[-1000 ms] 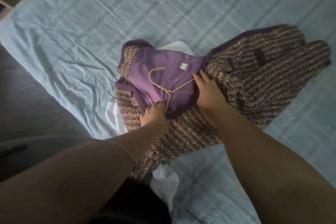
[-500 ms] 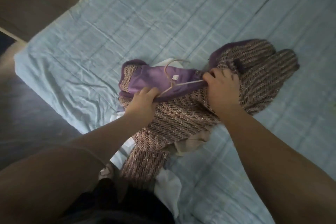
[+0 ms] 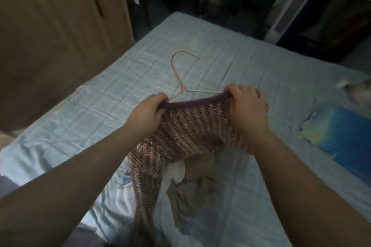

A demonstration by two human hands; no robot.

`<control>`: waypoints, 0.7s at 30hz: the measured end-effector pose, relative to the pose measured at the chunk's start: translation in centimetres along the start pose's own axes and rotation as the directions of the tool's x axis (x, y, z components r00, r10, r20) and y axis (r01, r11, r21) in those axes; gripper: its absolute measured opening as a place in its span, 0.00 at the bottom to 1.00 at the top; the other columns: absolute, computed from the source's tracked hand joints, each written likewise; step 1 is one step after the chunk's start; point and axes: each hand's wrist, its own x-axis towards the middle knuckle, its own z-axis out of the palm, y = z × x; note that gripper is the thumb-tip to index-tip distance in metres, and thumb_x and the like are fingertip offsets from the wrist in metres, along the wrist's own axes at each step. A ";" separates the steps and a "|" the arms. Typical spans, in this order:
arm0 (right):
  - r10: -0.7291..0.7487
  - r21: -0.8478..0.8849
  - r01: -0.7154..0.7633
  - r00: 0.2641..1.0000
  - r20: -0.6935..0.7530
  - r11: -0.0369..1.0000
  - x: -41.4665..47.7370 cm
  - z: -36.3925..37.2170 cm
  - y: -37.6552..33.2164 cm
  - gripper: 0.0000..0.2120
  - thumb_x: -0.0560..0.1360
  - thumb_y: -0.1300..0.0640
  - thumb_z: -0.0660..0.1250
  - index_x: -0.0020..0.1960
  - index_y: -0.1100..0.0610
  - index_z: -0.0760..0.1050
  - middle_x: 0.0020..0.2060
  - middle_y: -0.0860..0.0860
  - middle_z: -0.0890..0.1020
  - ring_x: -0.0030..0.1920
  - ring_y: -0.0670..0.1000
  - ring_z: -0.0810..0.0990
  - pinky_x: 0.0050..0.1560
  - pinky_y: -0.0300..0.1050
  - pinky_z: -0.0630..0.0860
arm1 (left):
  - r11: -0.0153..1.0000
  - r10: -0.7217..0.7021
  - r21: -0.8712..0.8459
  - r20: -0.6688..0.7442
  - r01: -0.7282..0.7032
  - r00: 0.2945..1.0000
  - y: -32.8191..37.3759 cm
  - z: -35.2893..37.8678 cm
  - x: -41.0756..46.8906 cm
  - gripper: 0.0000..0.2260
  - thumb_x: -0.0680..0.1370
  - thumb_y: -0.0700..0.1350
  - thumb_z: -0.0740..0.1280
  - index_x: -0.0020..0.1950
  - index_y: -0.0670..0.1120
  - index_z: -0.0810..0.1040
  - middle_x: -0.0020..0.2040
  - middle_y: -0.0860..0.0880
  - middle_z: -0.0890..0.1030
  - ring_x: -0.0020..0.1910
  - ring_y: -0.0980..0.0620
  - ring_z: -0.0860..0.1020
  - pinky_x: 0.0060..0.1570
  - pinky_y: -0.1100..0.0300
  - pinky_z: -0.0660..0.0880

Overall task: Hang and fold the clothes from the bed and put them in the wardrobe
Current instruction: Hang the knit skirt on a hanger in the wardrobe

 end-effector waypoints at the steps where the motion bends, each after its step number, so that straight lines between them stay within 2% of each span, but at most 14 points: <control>1: 0.020 0.006 -0.020 0.999 -0.027 1.000 0.7 -1.4 -0.1 0.13 0.75 0.57 0.58 0.57 0.45 0.71 0.47 0.49 0.81 0.50 0.58 0.77 0.58 0.58 0.69 | 0.999 0.042 -0.011 -0.036 -0.042 0.998 0.7 -1.2 0.9 0.11 0.77 0.39 0.66 0.56 0.53 0.74 0.51 0.50 0.77 0.50 0.48 0.76 0.49 0.55 0.70; 5: 0.194 0.110 -0.186 0.978 -0.072 0.976 3.0 -7.0 -0.1 0.16 0.78 0.55 0.57 0.65 0.43 0.67 0.52 0.54 0.81 0.52 0.59 0.79 0.56 0.58 0.75 | 0.968 0.249 0.029 -0.075 -0.248 0.965 4.3 -6.8 5.9 0.12 0.78 0.40 0.67 0.60 0.51 0.76 0.54 0.50 0.76 0.54 0.48 0.75 0.55 0.53 0.71; 8: 0.262 0.182 -0.240 0.958 -0.113 0.954 3.6 -11.7 -0.6 0.12 0.78 0.55 0.59 0.60 0.46 0.72 0.52 0.53 0.82 0.52 0.57 0.79 0.55 0.55 0.77 | 0.939 0.331 0.124 -0.070 -0.321 0.941 7.3 -10.7 9.2 0.08 0.79 0.45 0.68 0.57 0.47 0.77 0.55 0.46 0.77 0.56 0.45 0.75 0.58 0.52 0.71; 11: 0.258 0.145 -0.234 0.949 -0.182 0.961 4.9 -16.9 -1.9 0.09 0.78 0.58 0.59 0.54 0.51 0.77 0.48 0.54 0.82 0.51 0.58 0.78 0.53 0.55 0.76 | 0.898 0.403 0.235 -0.104 -0.371 0.909 10.7 -14.3 11.4 0.08 0.80 0.48 0.66 0.54 0.43 0.77 0.52 0.41 0.77 0.54 0.39 0.76 0.54 0.49 0.70; 14: 0.205 0.091 -0.187 0.935 -0.291 0.978 6.4 -22.5 -4.1 0.09 0.79 0.59 0.60 0.56 0.53 0.77 0.50 0.53 0.80 0.52 0.57 0.77 0.54 0.55 0.75 | 0.886 0.396 0.333 -0.184 -0.322 0.900 14.1 -18.8 12.8 0.08 0.82 0.54 0.61 0.58 0.53 0.72 0.50 0.44 0.76 0.49 0.39 0.77 0.46 0.47 0.75; 16: 0.157 0.068 -0.142 0.912 -0.380 0.987 7.4 -25.7 -5.4 0.10 0.80 0.57 0.61 0.58 0.52 0.76 0.50 0.53 0.77 0.50 0.57 0.77 0.51 0.53 0.75 | 0.903 0.396 0.271 -0.218 -0.334 0.892 15.6 -21.4 13.7 0.04 0.83 0.54 0.57 0.55 0.58 0.69 0.46 0.49 0.76 0.42 0.45 0.77 0.37 0.51 0.73; 17: 0.143 0.052 -0.133 0.890 -0.433 0.990 7.9 -27.6 -6.1 0.09 0.80 0.55 0.60 0.59 0.51 0.75 0.48 0.52 0.76 0.48 0.57 0.77 0.49 0.52 0.76 | 0.892 0.438 0.247 -0.263 -0.378 0.860 16.6 -23.0 14.3 0.02 0.83 0.53 0.56 0.54 0.60 0.67 0.43 0.52 0.76 0.38 0.49 0.75 0.33 0.54 0.69; 19: 0.150 -0.028 -0.190 0.851 -0.504 0.981 8.8 -30.8 -6.9 0.09 0.81 0.48 0.60 0.58 0.48 0.73 0.46 0.52 0.78 0.46 0.59 0.79 0.45 0.53 0.76 | 0.860 0.510 0.231 -0.371 -0.455 0.776 18.6 -25.9 14.7 0.03 0.83 0.54 0.54 0.52 0.62 0.66 0.41 0.56 0.75 0.34 0.56 0.72 0.30 0.57 0.64; 21: 0.227 -0.132 -0.334 0.832 -0.506 0.933 9.9 -33.5 -7.3 0.09 0.81 0.45 0.59 0.56 0.49 0.69 0.47 0.53 0.81 0.47 0.60 0.80 0.45 0.54 0.75 | 0.827 0.559 0.213 -0.415 -0.521 0.718 20.6 -28.3 14.9 0.05 0.83 0.56 0.52 0.52 0.63 0.67 0.42 0.58 0.75 0.36 0.56 0.73 0.33 0.57 0.67</control>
